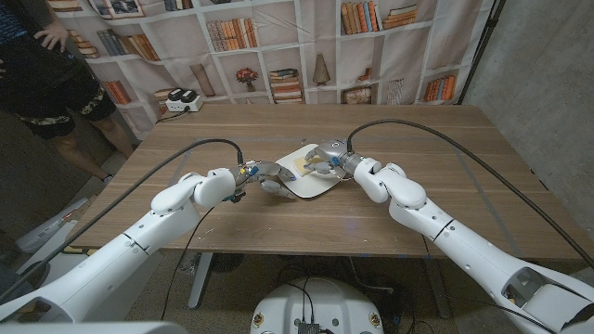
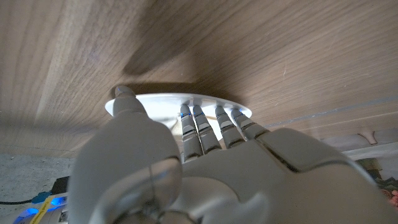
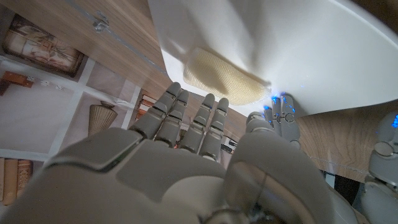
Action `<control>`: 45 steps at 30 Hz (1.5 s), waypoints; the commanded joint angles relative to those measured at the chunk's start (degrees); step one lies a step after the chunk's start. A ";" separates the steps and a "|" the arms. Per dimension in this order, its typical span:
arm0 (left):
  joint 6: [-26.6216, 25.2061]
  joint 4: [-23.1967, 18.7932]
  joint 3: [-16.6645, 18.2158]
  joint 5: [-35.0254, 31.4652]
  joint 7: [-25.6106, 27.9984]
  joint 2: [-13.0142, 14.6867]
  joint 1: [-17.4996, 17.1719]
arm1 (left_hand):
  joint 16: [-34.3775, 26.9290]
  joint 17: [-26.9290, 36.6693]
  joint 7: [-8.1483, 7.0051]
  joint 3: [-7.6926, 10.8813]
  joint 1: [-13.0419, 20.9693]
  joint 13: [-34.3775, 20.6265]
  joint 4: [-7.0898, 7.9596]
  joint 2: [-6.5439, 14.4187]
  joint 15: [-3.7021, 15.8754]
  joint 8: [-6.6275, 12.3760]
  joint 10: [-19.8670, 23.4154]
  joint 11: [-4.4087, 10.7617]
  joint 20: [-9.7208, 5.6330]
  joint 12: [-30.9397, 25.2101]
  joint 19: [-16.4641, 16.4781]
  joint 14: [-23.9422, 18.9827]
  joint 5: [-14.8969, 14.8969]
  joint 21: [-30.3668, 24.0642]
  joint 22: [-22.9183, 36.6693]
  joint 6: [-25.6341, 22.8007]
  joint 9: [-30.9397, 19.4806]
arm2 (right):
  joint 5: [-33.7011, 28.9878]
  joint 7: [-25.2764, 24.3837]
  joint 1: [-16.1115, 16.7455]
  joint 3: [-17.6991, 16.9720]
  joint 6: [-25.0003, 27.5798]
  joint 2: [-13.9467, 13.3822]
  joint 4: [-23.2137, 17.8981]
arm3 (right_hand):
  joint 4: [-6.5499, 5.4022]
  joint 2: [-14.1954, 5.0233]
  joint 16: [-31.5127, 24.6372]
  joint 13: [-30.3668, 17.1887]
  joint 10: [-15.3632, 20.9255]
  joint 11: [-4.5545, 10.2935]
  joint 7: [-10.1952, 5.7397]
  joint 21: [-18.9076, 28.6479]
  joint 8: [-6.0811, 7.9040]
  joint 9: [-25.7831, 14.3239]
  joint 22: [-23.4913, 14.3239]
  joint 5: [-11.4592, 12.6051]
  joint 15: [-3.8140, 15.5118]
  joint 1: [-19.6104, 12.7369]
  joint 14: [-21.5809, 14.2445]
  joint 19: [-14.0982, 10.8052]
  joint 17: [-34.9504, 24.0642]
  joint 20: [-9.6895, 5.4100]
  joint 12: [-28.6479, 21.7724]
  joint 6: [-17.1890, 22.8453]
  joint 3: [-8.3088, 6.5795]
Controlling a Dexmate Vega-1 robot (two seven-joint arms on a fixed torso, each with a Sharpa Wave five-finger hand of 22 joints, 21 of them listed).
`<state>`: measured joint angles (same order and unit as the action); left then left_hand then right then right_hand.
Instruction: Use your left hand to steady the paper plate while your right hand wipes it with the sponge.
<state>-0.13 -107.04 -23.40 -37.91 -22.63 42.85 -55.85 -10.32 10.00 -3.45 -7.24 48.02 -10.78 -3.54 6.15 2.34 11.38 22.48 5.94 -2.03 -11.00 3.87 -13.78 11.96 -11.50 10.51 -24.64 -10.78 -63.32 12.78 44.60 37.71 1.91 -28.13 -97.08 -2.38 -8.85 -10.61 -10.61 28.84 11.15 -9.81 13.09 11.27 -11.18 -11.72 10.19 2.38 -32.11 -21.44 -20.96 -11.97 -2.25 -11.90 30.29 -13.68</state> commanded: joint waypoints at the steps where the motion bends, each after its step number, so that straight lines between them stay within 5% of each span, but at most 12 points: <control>1: 0.30 0.65 0.30 0.86 -0.20 0.16 0.13 | -0.36 0.32 0.52 -0.14 0.21 -0.09 0.46 0.16 3.75 0.04 0.02 -0.25 -2.21 -0.34 -0.17 -0.20 0.26 -0.38 0.15 0.05 -0.22 | 0.67 1.07 -0.98 0.59 0.18 0.95 2.04 | -0.52 0.18 -0.03 -0.13 0.17 -0.50 0.67 -0.10 0.09 -0.03 -0.10 0.11 1.37 0.94 0.65 0.63 -0.12 -1.54 -0.07 0.38 0.05; 9: 0.41 1.07 0.24 1.12 -0.51 0.25 0.35 | -0.38 0.32 0.71 -0.17 0.11 -0.09 0.57 0.30 3.71 0.07 0.02 -0.27 -2.17 -0.35 -0.22 -0.24 0.24 -0.37 0.15 0.03 -0.22 | -1.36 -0.64 -1.29 1.93 -0.33 0.71 2.65 | -0.76 0.11 0.04 -0.05 0.24 -2.07 1.40 -0.31 -0.27 0.08 -0.07 0.26 2.58 1.65 1.20 1.28 0.21 -2.13 -0.15 -0.48 0.02; 21: 0.38 0.81 0.43 1.37 -0.43 0.37 0.06 | -0.41 0.34 0.51 -0.27 -0.17 -0.09 0.80 0.45 3.60 0.08 0.02 -0.32 -2.15 -0.36 -0.36 -0.28 0.19 -0.34 0.15 0.03 -0.22 | -5.46 1.93 -2.32 3.04 2.49 1.25 3.24 | -0.46 -0.05 0.18 0.01 0.44 -1.89 1.39 -0.56 -0.06 0.14 -0.03 0.43 2.41 1.56 1.65 2.08 0.65 -1.55 -0.24 0.08 -0.46; 32: 0.36 1.03 -0.58 1.39 -2.29 0.28 0.96 | -0.41 0.34 0.70 -0.36 -0.36 -0.09 0.95 0.53 3.57 0.09 -0.01 -0.37 -2.09 -0.36 -0.38 -0.27 0.16 -0.35 0.15 0.00 -0.21 | -6.17 3.96 -1.13 1.24 5.29 -0.12 0.53 | -0.49 -0.02 0.27 0.03 0.46 -2.25 1.90 -0.73 0.07 0.17 -0.02 0.45 1.98 1.93 2.44 2.75 0.81 -1.31 -0.26 0.47 -0.60; 45: 0.46 1.14 -0.90 1.48 -2.73 0.04 1.49 | -0.38 0.34 0.76 -0.44 -0.50 -0.09 1.06 0.57 3.60 0.08 -0.11 -0.46 -2.00 -0.33 -0.44 -0.18 0.14 -0.34 0.15 0.04 -0.21 | -5.59 10.38 1.86 -0.88 8.32 -2.01 -4.31 | -0.68 0.35 -0.54 0.02 5.52 -2.62 1.72 -0.20 1.67 0.15 0.03 0.36 2.34 3.31 -0.26 1.90 1.12 -1.48 -2.06 6.11 -0.78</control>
<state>0.20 -105.99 -23.83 -36.52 -24.74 43.06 -54.86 -10.41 10.29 -3.17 -7.49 47.41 -10.81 -2.67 6.75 2.35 11.38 22.45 5.96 -2.03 -11.06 3.44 -13.75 11.96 -11.50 10.54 -24.36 -10.78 -68.84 18.87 44.44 38.36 7.63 -28.71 -98.25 -3.08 -8.56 -10.82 -10.27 33.42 8.50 -8.07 12.59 12.32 -10.79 -11.73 10.42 2.60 -29.44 -21.14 -18.68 -10.92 -2.35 -13.44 35.33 -13.93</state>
